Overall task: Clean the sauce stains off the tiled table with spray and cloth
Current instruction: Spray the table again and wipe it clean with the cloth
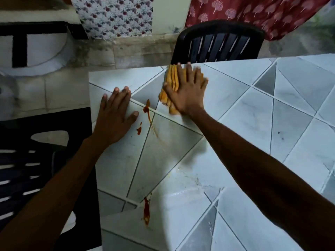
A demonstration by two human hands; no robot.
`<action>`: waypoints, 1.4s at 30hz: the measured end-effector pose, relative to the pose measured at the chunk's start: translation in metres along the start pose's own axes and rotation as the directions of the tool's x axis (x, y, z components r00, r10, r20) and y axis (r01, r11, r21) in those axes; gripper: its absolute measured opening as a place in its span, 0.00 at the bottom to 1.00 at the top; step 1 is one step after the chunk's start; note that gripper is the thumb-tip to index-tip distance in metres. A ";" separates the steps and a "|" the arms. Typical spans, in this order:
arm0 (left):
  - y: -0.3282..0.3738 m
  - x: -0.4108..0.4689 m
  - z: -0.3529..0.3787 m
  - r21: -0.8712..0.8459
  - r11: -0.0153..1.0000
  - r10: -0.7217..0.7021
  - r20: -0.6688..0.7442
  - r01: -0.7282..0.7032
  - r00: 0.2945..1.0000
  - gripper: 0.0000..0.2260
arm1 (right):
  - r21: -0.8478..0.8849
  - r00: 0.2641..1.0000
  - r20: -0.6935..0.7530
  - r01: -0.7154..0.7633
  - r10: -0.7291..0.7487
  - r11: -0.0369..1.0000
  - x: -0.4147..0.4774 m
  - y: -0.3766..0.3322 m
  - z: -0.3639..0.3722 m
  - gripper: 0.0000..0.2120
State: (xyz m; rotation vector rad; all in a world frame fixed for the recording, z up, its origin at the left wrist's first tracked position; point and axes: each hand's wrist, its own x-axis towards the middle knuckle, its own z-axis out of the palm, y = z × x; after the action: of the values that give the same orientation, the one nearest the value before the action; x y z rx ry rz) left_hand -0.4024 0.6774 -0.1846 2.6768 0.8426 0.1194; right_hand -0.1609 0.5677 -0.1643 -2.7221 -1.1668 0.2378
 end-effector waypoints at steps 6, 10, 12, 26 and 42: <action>0.002 0.000 -0.001 -0.008 1.000 -0.012 0.014 0.012 1.000 0.34 | 0.006 0.977 -0.024 0.210 -0.210 0.978 -0.100 0.006 0.009 0.39; 0.002 -0.001 -0.001 0.037 0.999 0.013 0.016 -0.014 1.000 0.35 | -0.003 0.941 0.022 0.338 -0.338 0.941 -0.183 0.040 0.008 0.40; 0.001 0.000 0.001 0.071 0.997 0.020 0.003 -0.020 1.000 0.36 | -0.028 0.960 0.034 0.279 -0.278 0.960 -0.138 0.039 0.007 0.39; -0.001 0.001 0.003 0.071 0.997 -0.012 0.044 0.009 0.999 0.36 | -0.028 0.875 0.040 0.484 -0.483 0.874 -0.146 0.010 0.018 0.39; 0.011 -0.050 -0.023 -0.648 0.717 -0.526 -0.261 0.257 0.810 0.16 | 0.002 0.794 0.108 0.602 -0.598 0.799 -0.146 -0.009 0.019 0.38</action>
State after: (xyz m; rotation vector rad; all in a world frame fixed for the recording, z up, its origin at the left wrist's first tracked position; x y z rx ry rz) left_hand -0.4411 0.6471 -0.1579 1.8415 1.2599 0.7613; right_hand -0.2710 0.4693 -0.1696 -2.2183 -2.0013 0.2690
